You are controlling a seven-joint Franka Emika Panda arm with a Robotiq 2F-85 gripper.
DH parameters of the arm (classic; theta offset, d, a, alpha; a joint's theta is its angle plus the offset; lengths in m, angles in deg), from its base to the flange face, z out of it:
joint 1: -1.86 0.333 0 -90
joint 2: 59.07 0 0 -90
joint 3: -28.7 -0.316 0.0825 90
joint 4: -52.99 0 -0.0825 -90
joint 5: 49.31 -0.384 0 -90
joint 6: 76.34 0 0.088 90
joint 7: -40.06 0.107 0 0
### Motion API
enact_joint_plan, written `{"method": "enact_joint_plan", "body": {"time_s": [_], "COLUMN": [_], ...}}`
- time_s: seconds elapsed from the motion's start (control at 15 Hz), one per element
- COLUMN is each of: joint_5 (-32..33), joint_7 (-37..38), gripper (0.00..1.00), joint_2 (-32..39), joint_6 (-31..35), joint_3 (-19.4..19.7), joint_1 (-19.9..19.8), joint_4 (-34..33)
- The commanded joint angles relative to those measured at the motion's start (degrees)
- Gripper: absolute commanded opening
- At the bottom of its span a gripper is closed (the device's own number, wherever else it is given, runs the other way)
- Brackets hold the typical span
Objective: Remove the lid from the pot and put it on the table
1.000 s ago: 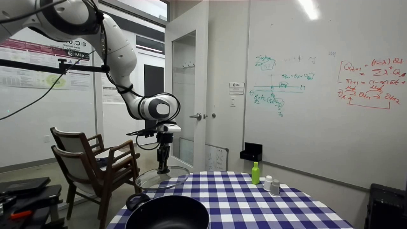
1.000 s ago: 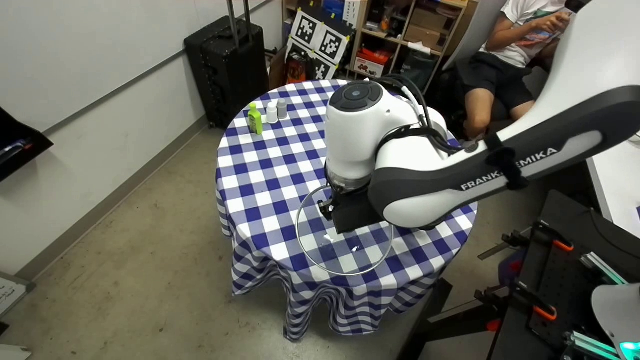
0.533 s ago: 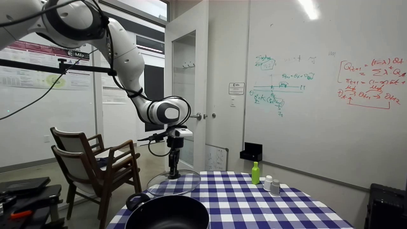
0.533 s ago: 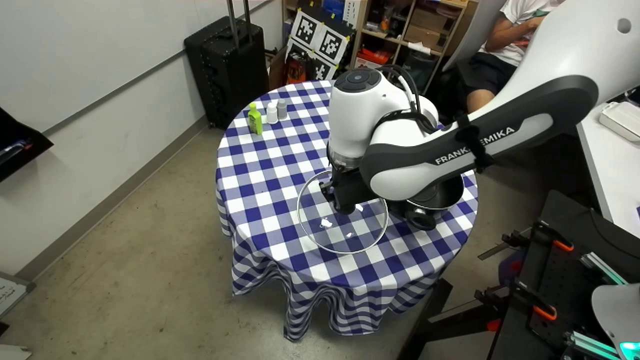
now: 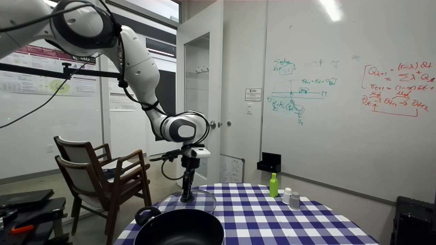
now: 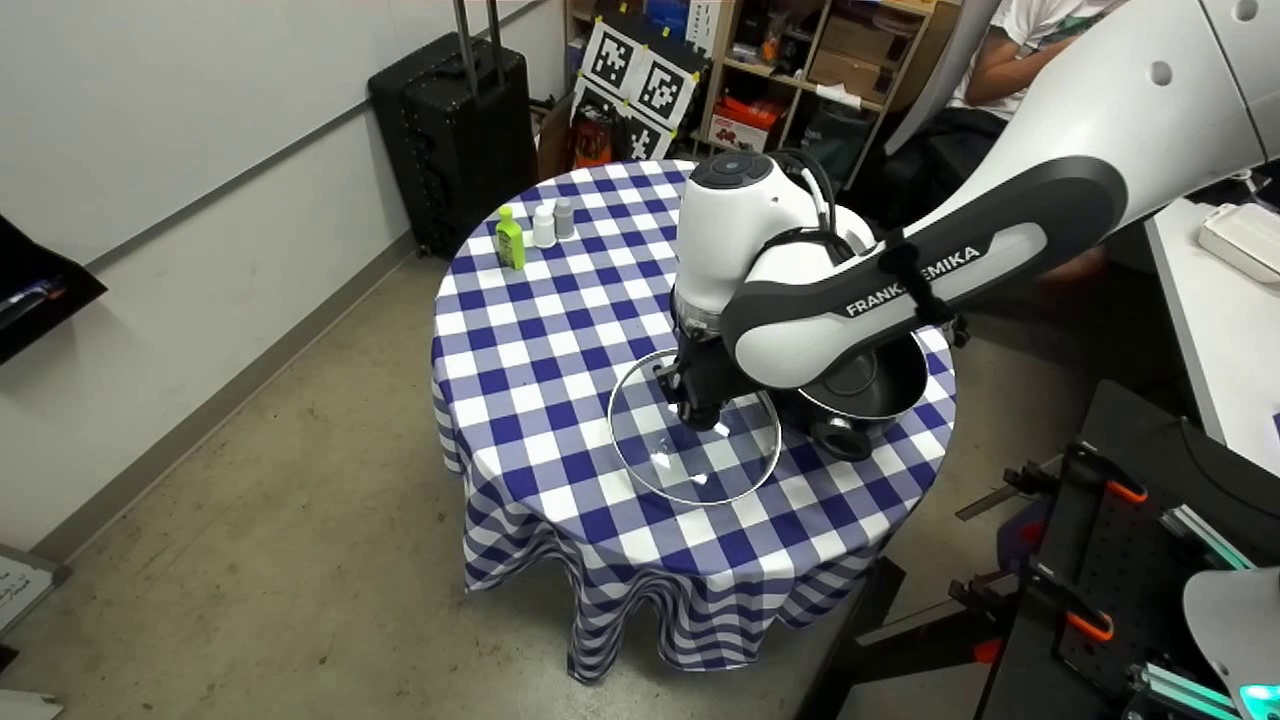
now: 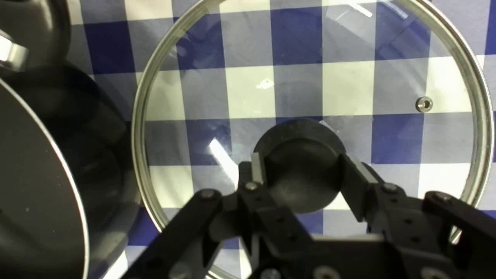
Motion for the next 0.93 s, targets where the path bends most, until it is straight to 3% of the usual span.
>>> {"method": "enact_joint_plan", "body": {"time_s": [0.0,0.8,0.87], "joint_5": [-2.94,-4.88,-5.02], "joint_7": [-2.76,-1.95,-1.75], "gripper": [0.25,0.25,0.75], "joint_2": [1.32,3.01,3.03], "joint_6": [-0.04,-1.10,-1.33], "joint_3": [0.29,0.15,0.22], "joint_1": [0.23,2.06,2.12], "joint_4": [-1.08,-1.45,-1.58]}}
